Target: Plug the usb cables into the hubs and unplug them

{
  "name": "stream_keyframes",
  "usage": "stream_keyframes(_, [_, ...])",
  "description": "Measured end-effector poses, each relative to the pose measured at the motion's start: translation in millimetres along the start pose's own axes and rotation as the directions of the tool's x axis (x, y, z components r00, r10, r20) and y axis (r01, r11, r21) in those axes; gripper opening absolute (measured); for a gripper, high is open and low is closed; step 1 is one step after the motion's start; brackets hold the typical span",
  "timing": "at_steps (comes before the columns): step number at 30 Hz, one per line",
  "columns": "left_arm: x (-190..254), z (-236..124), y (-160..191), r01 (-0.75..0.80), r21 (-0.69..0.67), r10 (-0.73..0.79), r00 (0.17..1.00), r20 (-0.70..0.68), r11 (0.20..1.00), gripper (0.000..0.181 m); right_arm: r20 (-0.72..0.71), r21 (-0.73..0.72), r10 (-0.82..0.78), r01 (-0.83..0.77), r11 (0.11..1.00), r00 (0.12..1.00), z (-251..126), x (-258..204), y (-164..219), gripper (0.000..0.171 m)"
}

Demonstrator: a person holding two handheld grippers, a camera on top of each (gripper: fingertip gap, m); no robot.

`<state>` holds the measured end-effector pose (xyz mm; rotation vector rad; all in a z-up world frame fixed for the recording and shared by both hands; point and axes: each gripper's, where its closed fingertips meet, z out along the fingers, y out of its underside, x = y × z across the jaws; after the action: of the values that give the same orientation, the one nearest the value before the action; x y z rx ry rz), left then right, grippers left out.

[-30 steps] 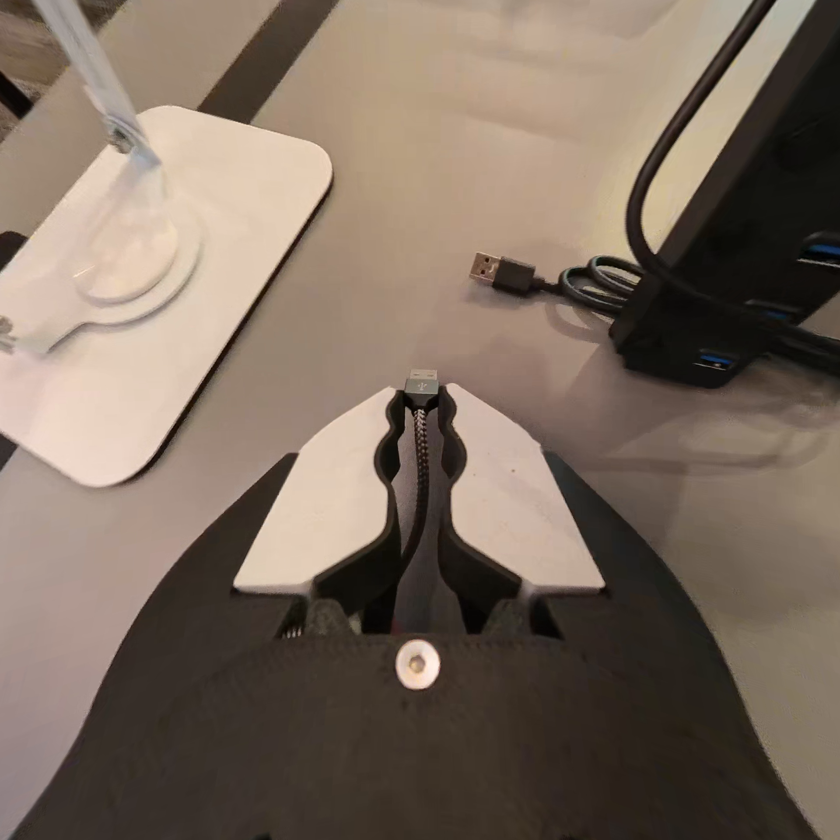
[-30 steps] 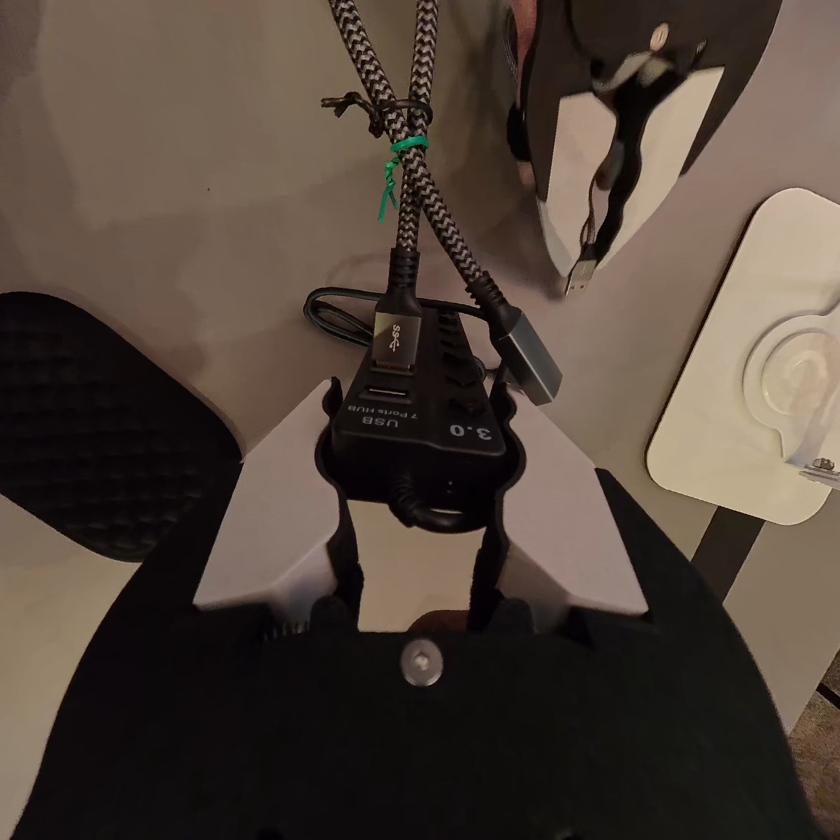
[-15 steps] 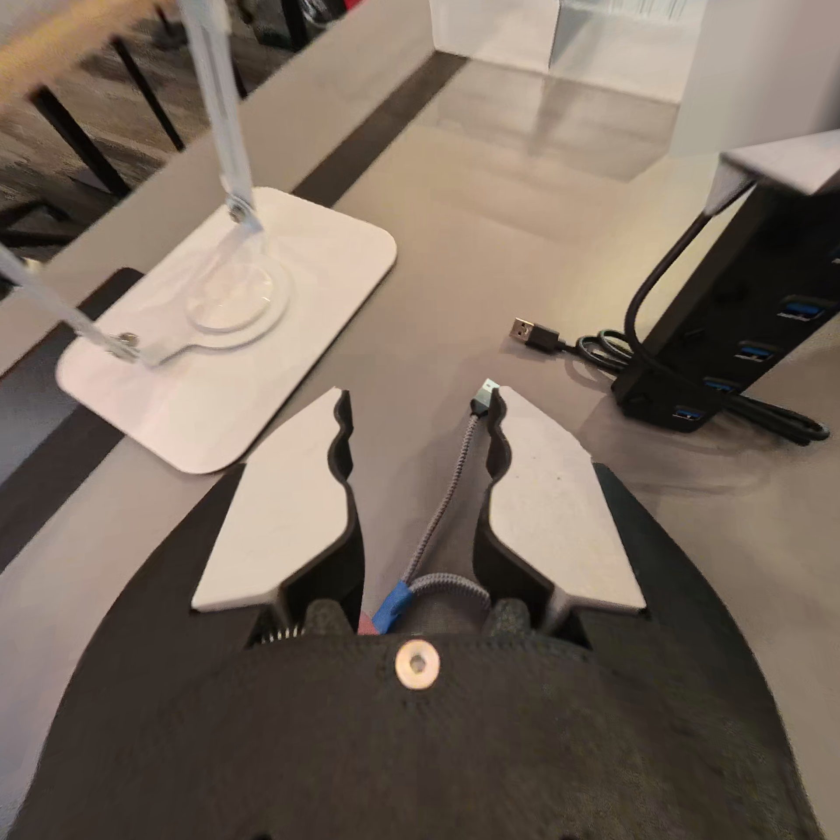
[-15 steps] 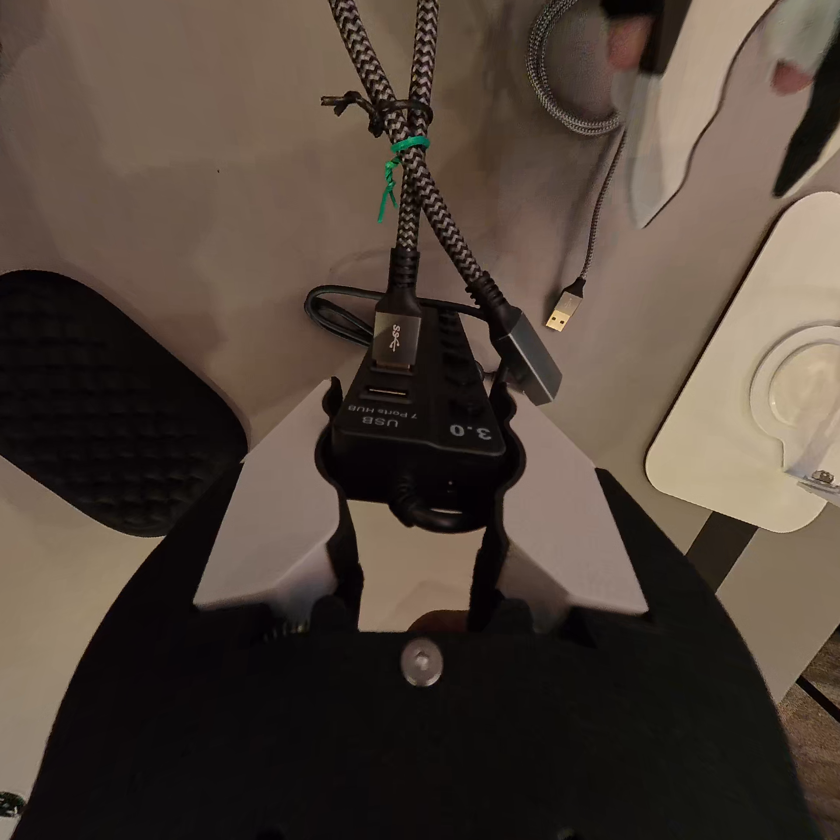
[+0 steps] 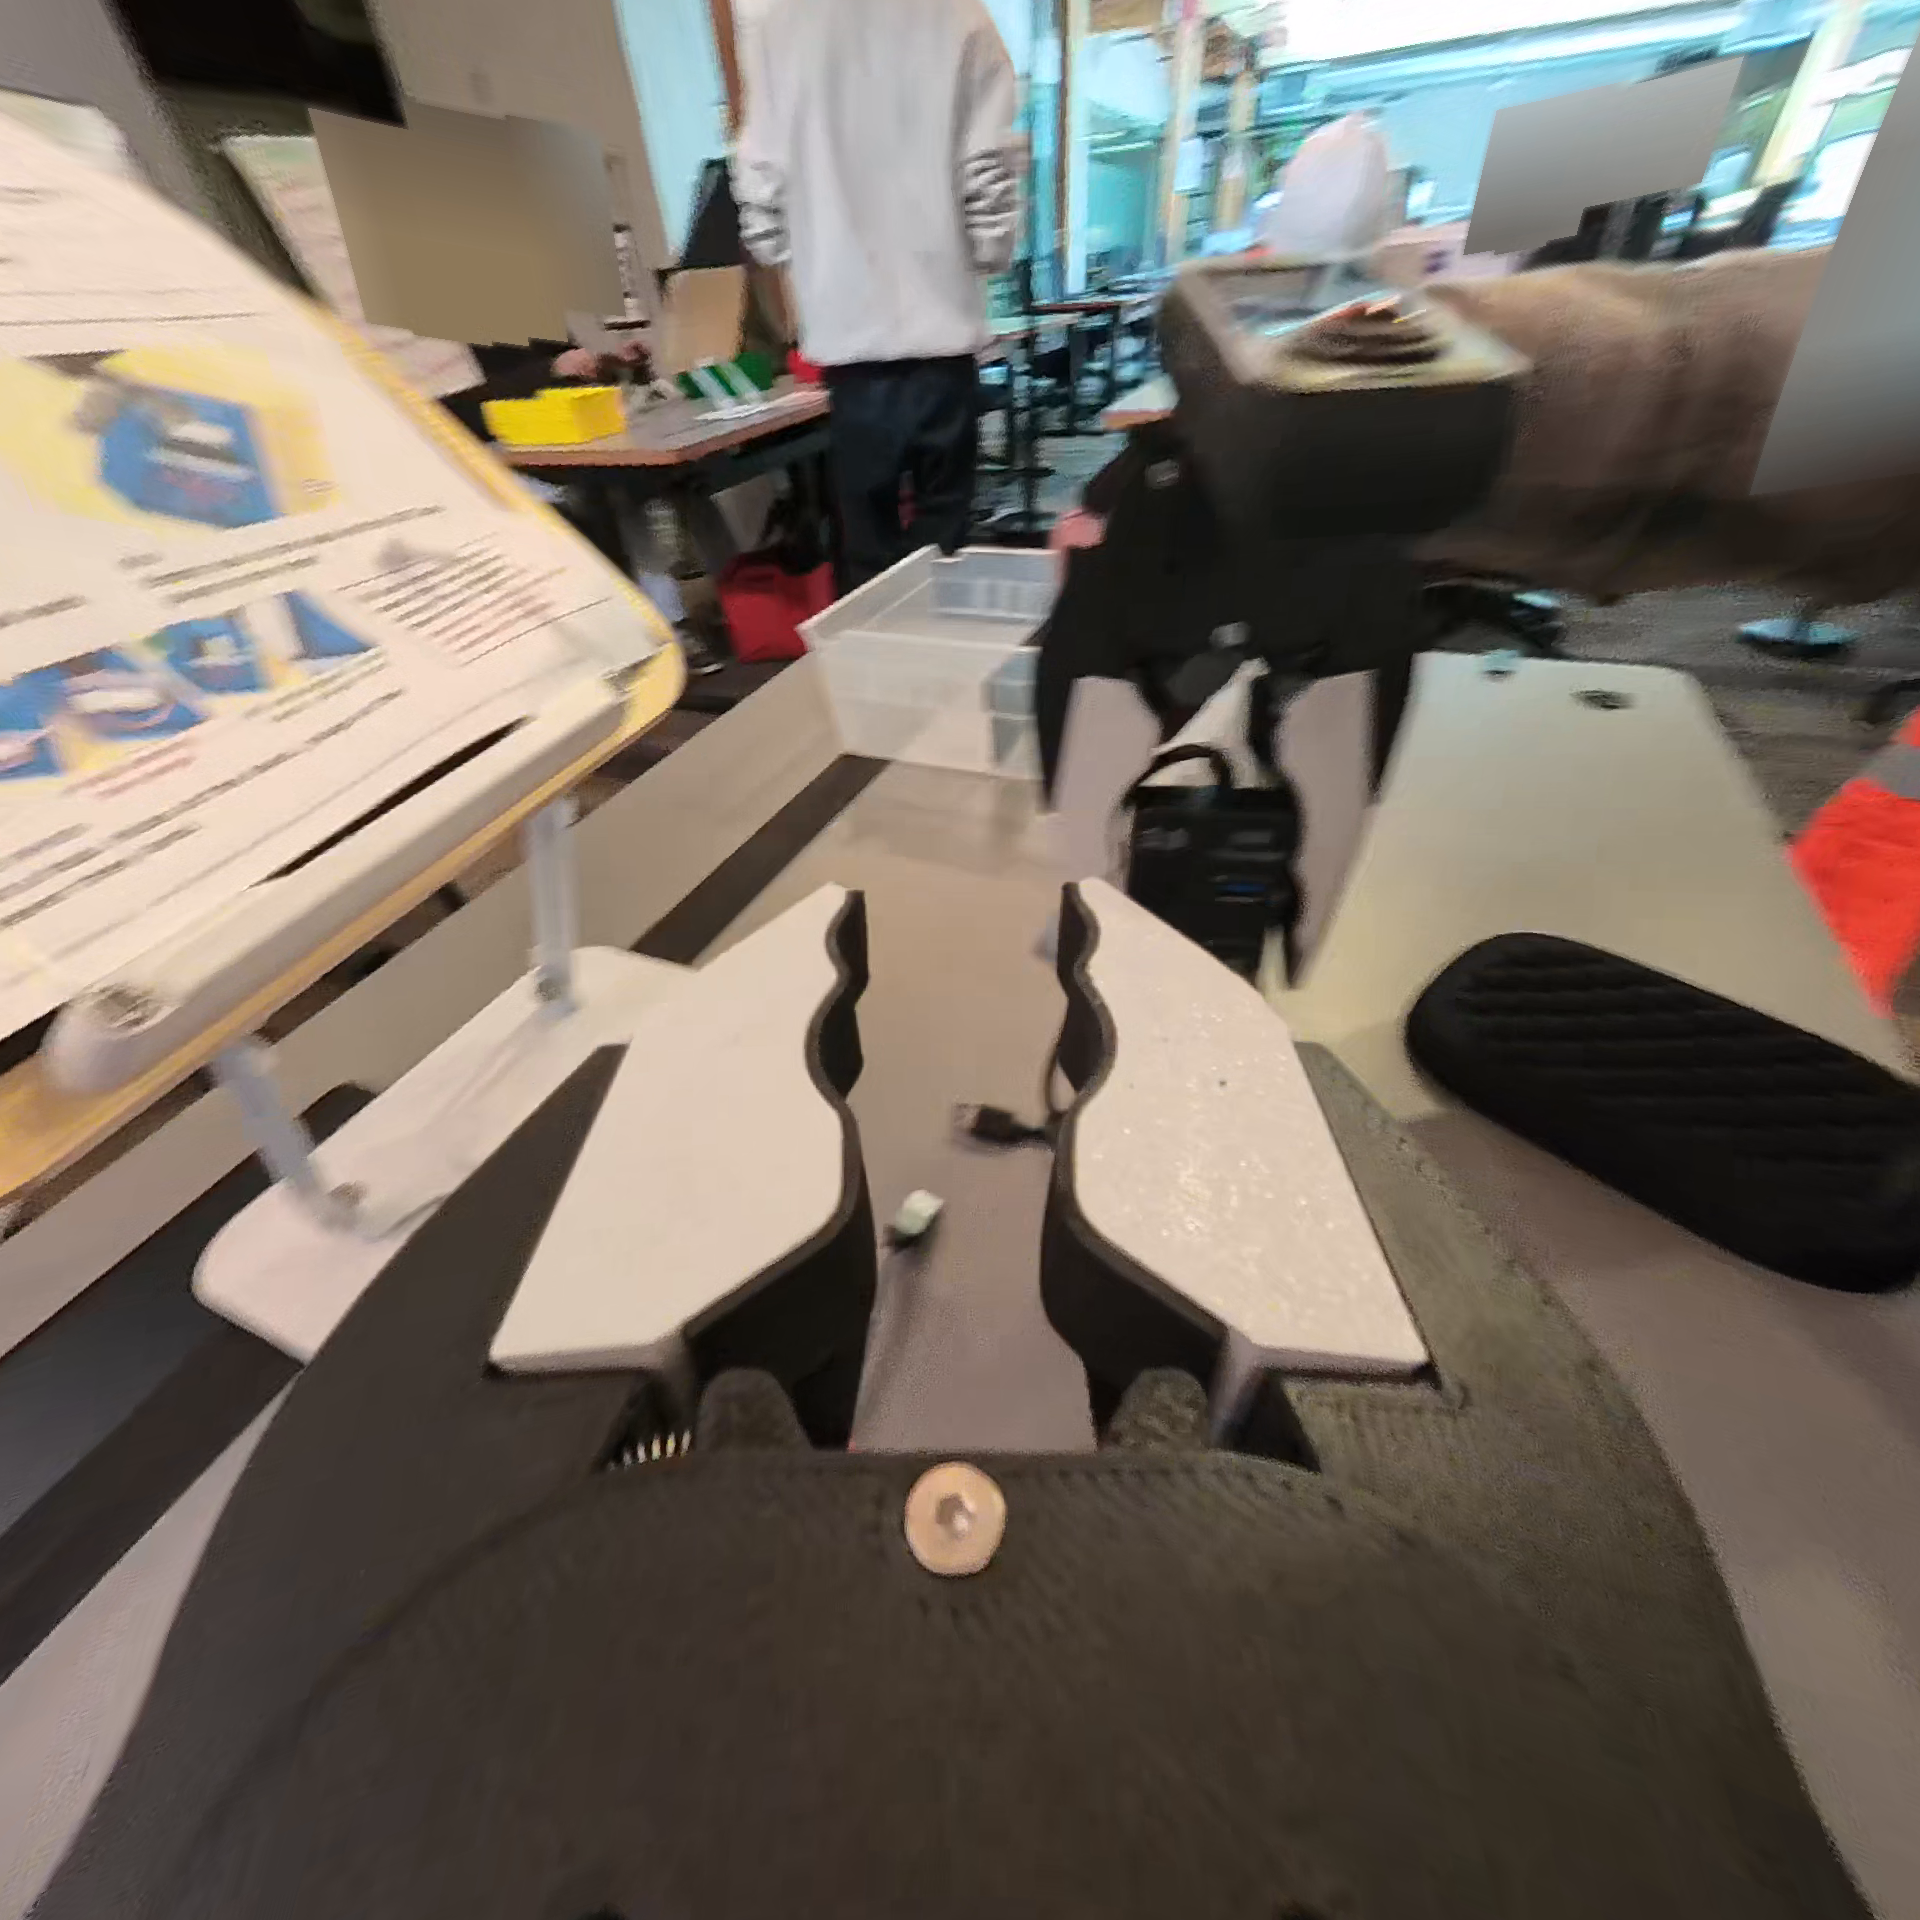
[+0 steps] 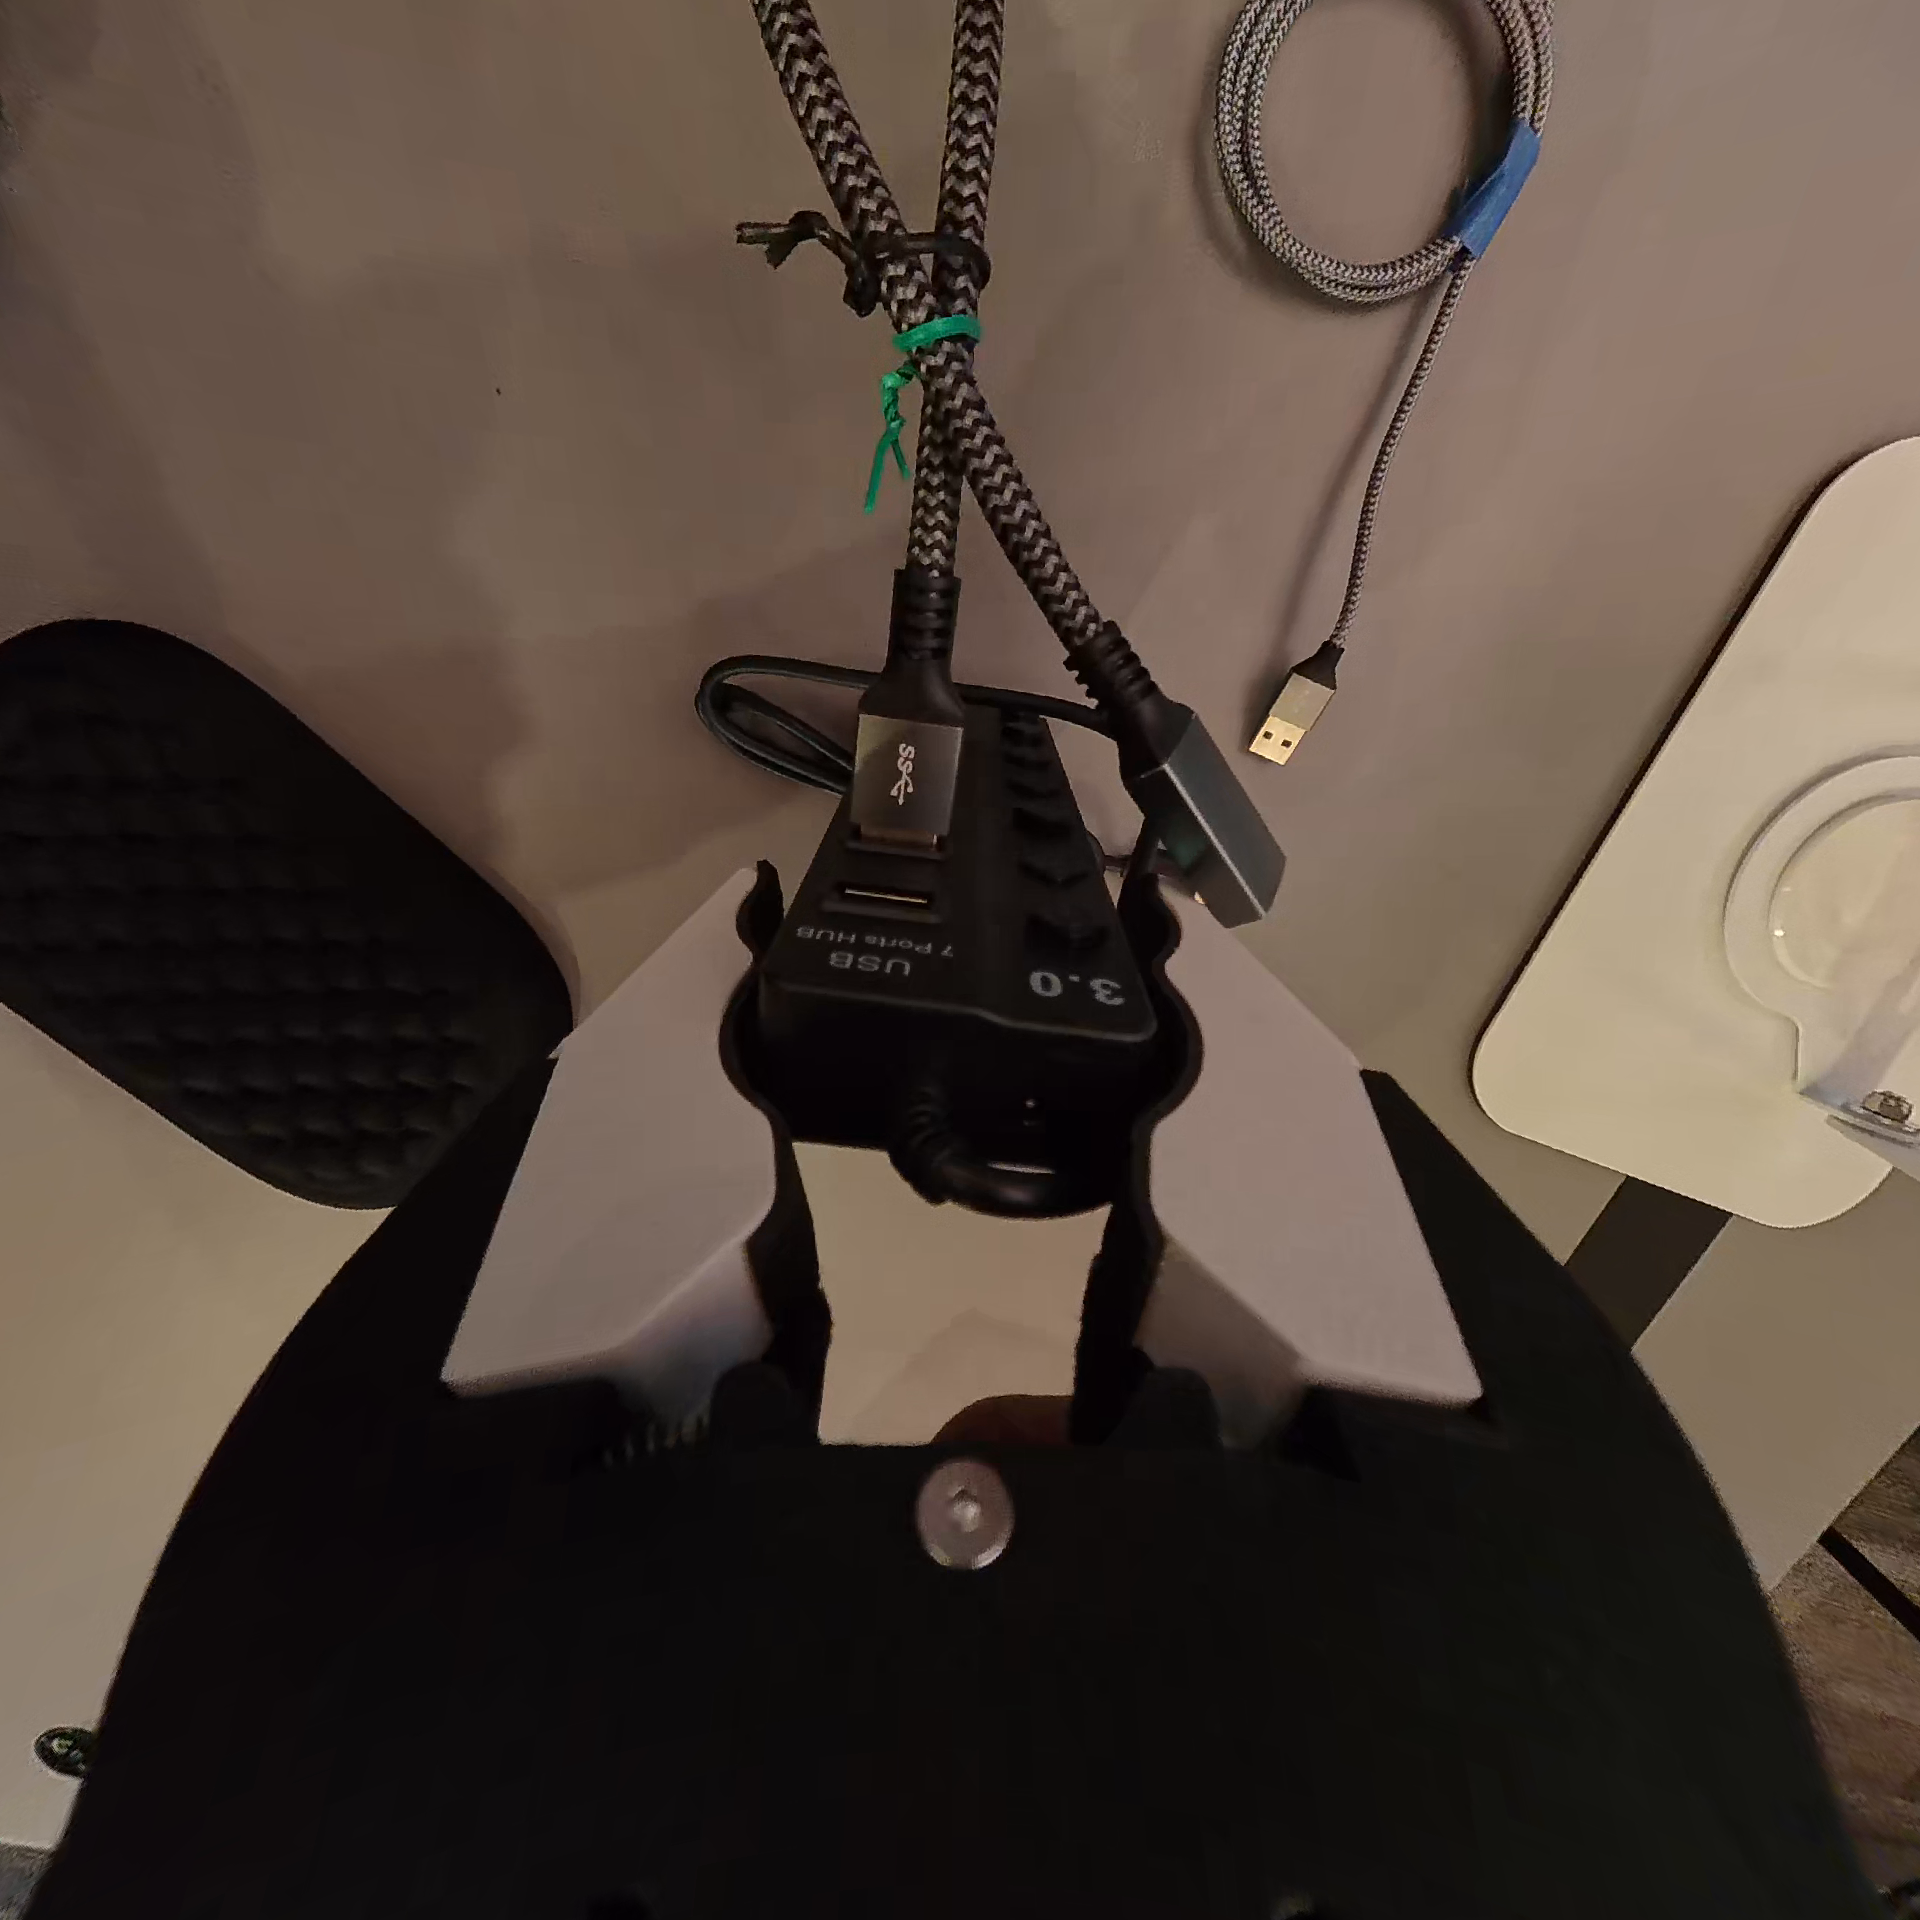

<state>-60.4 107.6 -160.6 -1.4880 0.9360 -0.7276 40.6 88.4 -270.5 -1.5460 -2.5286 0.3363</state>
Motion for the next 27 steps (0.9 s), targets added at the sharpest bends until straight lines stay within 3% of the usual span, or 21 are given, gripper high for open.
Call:
stream_keyframes(5, [59.7, 9.9, -15.6, -0.07, 0.047, 0.077, 0.982, -0.175, 0.996, 0.028, 0.002, 0.001, 0.004, -0.004, 1.0, 1.0, 0.2, 0.6, -0.8, 0.066])
stream_keyframes(7, [83.8, 19.1, -7.9, -0.129, 0.0, 0.125, 0.965, -0.232, 0.992, 0.028, 0.003, 0.003, 0.005, -0.005, 1.0, 1.0, 0.2, 0.8, -0.7, 0.066])
stream_keyframes(13, [93.4, 56.9, 38.8, -0.372, -0.192, 0.338, 0.922, -0.187, 0.908, 0.03, 0.003, 0.007, 0.004, -0.004, 1.0, 1.0, 0.3, 0.8, -1.4, 0.066])
stream_keyframes(19, [77.8, 75.9, 74.0, -0.323, -0.31, 0.267, 0.941, -0.209, 0.894, 0.029, -0.001, 0.028, 0.003, -0.003, 1.0, 1.0, 0.5, 0.6, -4.8, 0.066])
stream_keyframes(21, [73.6, 78.1, 72.4, -0.3, -0.267, 0.259, 0.949, -0.178, 0.916, 0.028, 0.001, 0.036, 0.005, -0.005, 0.999, 1.0, 0.5, 0.9, -4.9, 0.066])
stream_keyframes(27, [75.0, 77.6, 71.2, -0.053, -0.137, 0.03, 0.986, -0.162, 0.989, 0.027, 0.0, 0.043, -0.007, 0.007, 0.999, 1.0, 0.5, 0.8, -6.2, 0.066])
